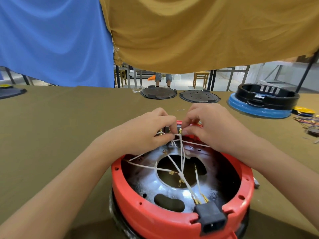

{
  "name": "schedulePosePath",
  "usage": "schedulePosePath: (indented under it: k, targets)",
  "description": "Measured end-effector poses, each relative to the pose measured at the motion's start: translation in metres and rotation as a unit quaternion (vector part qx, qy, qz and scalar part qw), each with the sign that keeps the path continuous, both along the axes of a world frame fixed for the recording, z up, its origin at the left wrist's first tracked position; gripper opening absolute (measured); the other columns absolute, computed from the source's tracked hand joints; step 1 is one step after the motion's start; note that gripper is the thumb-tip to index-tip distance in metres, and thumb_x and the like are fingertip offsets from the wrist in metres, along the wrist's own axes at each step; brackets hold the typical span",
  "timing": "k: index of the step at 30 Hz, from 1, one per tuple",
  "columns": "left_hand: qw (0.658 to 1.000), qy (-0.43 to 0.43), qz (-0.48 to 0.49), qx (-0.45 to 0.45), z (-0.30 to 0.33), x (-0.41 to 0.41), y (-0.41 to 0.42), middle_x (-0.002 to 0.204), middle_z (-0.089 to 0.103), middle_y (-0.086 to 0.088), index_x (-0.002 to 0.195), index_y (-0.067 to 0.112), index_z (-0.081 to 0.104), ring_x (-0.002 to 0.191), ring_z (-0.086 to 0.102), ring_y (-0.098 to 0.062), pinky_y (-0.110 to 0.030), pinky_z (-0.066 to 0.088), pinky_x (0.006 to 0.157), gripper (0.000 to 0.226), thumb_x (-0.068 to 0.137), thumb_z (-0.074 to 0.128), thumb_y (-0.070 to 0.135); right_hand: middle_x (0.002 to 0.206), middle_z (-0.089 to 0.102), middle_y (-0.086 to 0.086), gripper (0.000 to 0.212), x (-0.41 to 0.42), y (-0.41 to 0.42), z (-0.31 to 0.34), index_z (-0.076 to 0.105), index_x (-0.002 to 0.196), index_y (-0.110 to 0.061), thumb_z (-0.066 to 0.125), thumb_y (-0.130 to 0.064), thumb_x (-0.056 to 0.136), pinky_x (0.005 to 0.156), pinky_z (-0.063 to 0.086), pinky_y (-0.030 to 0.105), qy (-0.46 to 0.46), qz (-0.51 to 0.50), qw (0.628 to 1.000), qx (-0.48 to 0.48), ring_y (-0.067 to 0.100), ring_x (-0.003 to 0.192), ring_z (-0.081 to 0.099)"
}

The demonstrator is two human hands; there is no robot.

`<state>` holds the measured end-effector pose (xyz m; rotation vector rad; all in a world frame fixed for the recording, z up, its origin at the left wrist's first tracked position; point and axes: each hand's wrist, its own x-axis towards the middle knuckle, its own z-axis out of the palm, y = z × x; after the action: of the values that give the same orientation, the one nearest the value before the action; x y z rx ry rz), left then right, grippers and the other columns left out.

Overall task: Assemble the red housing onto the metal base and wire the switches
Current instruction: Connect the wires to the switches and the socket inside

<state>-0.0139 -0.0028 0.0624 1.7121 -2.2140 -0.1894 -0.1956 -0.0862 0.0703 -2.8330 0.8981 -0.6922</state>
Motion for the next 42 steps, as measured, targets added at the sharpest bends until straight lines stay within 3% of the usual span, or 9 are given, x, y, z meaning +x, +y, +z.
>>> schedulePosePath:
  k: [13,18,23,27,30,38,42]
  targets:
    - [1.000,-0.009,0.009,-0.001,0.000,-0.001,0.001,0.115,0.044,0.010,0.105,0.036,0.056,0.103,0.051,-0.008,-0.037,0.044,0.095,0.008,0.097,0.053,0.037,0.090,0.058,-0.013,0.008,0.001,-0.003,-0.002,0.068,0.079,-0.031,0.075,-0.032,0.084,0.079,0.049,0.034,0.000,-0.013,1.000,-0.003,0.010,0.085,0.059]
    - [1.000,-0.015,0.021,-0.009,0.001,0.000,0.000,0.108,0.047,0.010,0.112,0.037,0.052,0.093,0.053,-0.009,-0.036,0.045,0.089,0.016,0.097,0.050,0.041,0.100,0.058,-0.010,0.020,-0.001,-0.007,-0.007,0.062,0.099,-0.030,0.074,-0.033,0.083,0.082,0.049,0.031,-0.031,-0.003,0.999,0.041,0.009,0.090,0.060]
    - [0.997,-0.060,0.050,-0.011,0.013,0.001,-0.010,0.118,0.057,0.008,0.131,0.033,0.049,0.106,0.056,-0.011,-0.035,0.046,0.093,0.043,0.092,0.058,0.048,0.100,0.065,-0.015,0.029,-0.003,-0.009,-0.010,0.066,0.114,-0.029,0.071,-0.036,0.087,0.073,0.046,0.017,-0.027,0.003,0.997,0.079,0.001,0.088,0.060]
    - [0.992,-0.112,0.049,-0.016,0.016,-0.001,-0.019,0.114,0.056,0.008,0.126,0.028,0.055,0.104,0.055,-0.012,-0.032,0.046,0.090,0.046,0.088,0.059,0.054,0.107,0.067,-0.016,0.031,-0.004,-0.010,-0.010,0.065,0.119,-0.031,0.070,-0.035,0.088,0.075,0.044,0.017,-0.020,0.000,0.997,0.079,0.000,0.092,0.059]
    - [0.996,-0.071,0.050,-0.028,0.013,0.000,-0.020,0.111,0.057,0.009,0.122,0.029,0.056,0.100,0.056,-0.011,-0.031,0.047,0.087,0.043,0.086,0.061,0.053,0.108,0.066,-0.017,0.031,-0.004,-0.011,-0.011,0.065,0.120,-0.032,0.069,-0.035,0.089,0.074,0.041,0.015,-0.020,0.000,0.996,0.083,0.000,0.093,0.058]
    - [0.996,-0.046,0.055,-0.044,0.005,0.002,-0.020,0.107,0.054,0.011,0.117,0.031,0.056,0.096,0.055,-0.007,-0.028,0.046,0.084,0.038,0.086,0.060,0.053,0.113,0.067,-0.013,0.033,-0.003,-0.009,-0.009,0.064,0.124,-0.031,0.067,-0.034,0.091,0.086,0.051,0.028,-0.012,-0.005,0.996,0.089,0.007,0.098,0.061]
    - [0.997,-0.036,0.058,-0.038,0.006,0.000,-0.022,0.107,0.054,0.010,0.116,0.032,0.056,0.097,0.055,-0.008,-0.031,0.047,0.086,0.037,0.086,0.061,0.052,0.110,0.068,-0.014,0.031,-0.003,-0.010,-0.010,0.066,0.121,-0.032,0.068,-0.034,0.091,0.082,0.049,0.026,-0.019,-0.008,0.996,0.082,0.006,0.094,0.061]
